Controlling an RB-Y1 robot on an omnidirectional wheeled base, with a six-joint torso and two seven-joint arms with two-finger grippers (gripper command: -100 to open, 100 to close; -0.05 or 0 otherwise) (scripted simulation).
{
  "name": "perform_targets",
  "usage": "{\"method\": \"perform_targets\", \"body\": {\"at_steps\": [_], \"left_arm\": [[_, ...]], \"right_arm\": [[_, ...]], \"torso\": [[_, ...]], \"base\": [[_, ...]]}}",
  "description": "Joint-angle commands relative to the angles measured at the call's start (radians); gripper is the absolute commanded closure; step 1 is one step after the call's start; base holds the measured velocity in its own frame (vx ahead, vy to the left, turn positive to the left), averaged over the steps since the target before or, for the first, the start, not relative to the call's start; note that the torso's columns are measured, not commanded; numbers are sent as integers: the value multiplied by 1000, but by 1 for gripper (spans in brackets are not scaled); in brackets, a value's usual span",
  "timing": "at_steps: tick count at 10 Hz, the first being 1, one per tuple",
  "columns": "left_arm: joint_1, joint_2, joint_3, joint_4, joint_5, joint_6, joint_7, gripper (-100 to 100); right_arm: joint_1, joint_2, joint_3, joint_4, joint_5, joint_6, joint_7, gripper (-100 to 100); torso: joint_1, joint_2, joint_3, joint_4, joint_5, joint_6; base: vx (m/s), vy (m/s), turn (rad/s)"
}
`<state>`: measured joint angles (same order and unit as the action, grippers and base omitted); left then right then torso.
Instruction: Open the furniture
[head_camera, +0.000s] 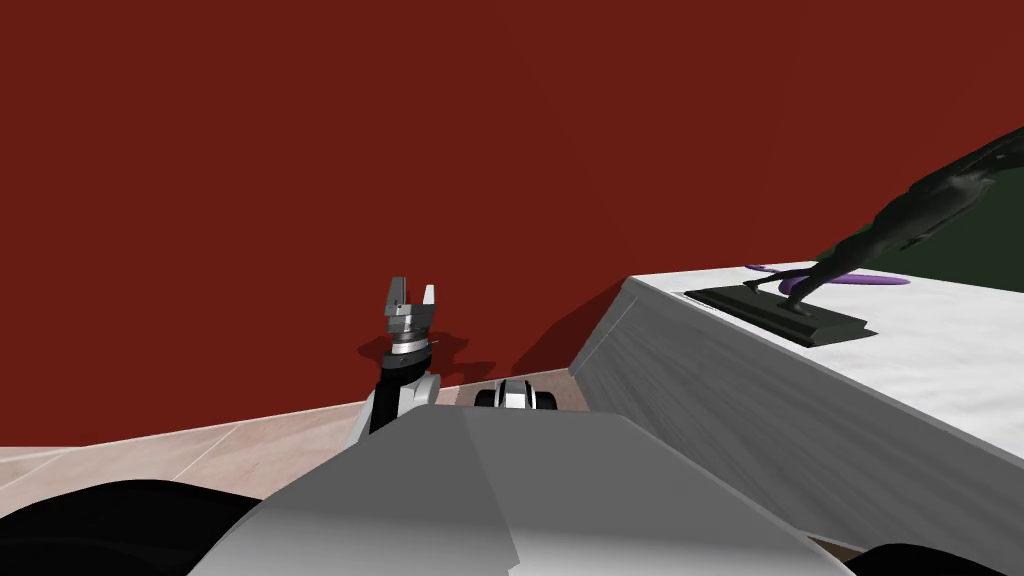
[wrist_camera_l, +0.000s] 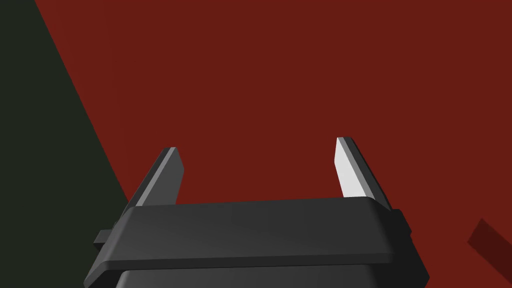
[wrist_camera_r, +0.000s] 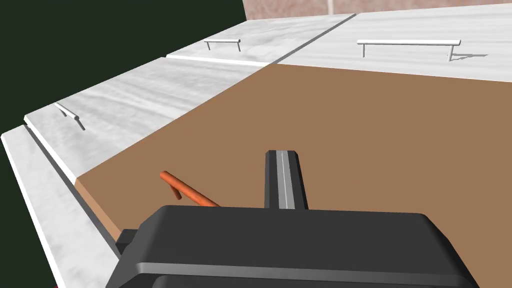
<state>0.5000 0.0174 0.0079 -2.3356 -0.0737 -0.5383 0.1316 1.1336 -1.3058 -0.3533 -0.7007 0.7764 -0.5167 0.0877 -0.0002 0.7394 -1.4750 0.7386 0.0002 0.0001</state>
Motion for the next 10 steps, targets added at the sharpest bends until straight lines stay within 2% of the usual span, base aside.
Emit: {"method": "perform_targets", "body": {"at_steps": [1, 2, 3, 5, 8, 9, 10], "left_arm": [[0, 0, 0, 0, 0, 0, 0, 0], [0, 0, 0, 0, 0, 0, 0, 0], [0, 0, 0, 0, 0, 0, 0, 0], [0, 0, 0, 0, 0, 0, 0, 0], [0, 0, 0, 0, 0, 0, 0, 0], [0, 0, 0, 0, 0, 0, 0, 0], [0, 0, 0, 0, 0, 0, 0, 0]], "right_arm": [[-33, 28, 10, -42, 33, 38, 34, -100], [-33, 28, 10, -33, 33, 38, 34, -100], [-33, 28, 10, -42, 33, 38, 34, -100], [-68, 57, 20, -84, 68, 77, 71, -100], [-136, 111, 40, -166, 135, 154, 143, -100], [-137, 111, 40, -166, 135, 154, 143, -100], [-163, 131, 48, -197, 161, 184, 171, -100]], "torso": [[1, -7, -4, -2, 0, -1], [-5, -7, -5, -3, -2, -3], [-4, -4, -3, -1, -2, 0], [3, -3, -2, -1, 1, -1], [-3, 2, 1, 1, -1, 1], [-4, 1, 1, 0, -2, -2], [-1, -2, -1, -1, -1, 0]], "base": [[-106, -113, 212], [-126, -133, 156], [-59, -67, -10], [-73, -77, 128], [-169, -153, 223], [-167, -138, 115], [-161, -123, 133]]}}
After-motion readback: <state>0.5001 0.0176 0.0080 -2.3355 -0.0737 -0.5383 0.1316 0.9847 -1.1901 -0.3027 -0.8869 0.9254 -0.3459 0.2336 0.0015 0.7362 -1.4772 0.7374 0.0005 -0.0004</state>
